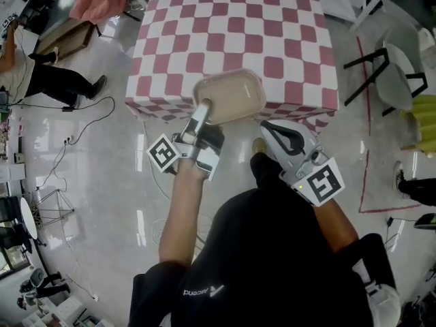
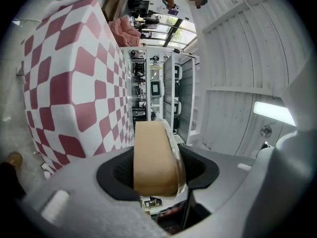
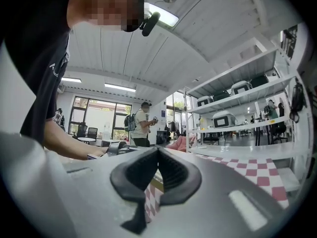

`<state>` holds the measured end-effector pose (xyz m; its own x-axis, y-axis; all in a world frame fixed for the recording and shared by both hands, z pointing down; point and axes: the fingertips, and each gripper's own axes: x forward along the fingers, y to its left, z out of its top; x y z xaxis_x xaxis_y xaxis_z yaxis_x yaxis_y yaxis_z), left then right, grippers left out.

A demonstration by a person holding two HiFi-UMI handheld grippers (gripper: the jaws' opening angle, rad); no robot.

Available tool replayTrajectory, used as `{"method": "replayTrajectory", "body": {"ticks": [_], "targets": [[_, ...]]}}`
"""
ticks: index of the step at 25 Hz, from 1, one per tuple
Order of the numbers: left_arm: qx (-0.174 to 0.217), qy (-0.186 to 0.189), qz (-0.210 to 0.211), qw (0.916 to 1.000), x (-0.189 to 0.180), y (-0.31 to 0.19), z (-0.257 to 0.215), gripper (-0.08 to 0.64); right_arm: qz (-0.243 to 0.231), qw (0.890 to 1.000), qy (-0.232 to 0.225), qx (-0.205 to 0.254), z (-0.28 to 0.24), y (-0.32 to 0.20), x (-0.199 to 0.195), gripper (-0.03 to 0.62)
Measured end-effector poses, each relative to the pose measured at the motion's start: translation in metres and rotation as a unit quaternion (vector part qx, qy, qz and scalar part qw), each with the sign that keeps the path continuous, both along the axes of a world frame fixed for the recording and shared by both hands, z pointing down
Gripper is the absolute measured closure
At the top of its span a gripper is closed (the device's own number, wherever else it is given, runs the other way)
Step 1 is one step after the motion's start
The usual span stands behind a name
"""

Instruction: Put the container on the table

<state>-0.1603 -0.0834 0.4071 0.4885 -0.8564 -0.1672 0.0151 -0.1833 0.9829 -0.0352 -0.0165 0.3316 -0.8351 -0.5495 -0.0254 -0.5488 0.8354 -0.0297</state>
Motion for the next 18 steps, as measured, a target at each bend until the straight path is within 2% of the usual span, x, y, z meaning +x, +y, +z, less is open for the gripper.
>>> {"method": "replayTrajectory", "body": {"ticks": [10,18], "targets": [[-0.025,-0.037,0.040,0.9982,0.021,-0.129,0.032,0.331,0.008,1.000,0.004,-0.004,0.001,-0.134,0.014,0.589],[-0.044,-0.068,0.089,0.9927,0.037,-0.182,0.060,0.333,0.026,0.999,0.005,-0.018,0.013,-0.171,0.012,0.589]]}}
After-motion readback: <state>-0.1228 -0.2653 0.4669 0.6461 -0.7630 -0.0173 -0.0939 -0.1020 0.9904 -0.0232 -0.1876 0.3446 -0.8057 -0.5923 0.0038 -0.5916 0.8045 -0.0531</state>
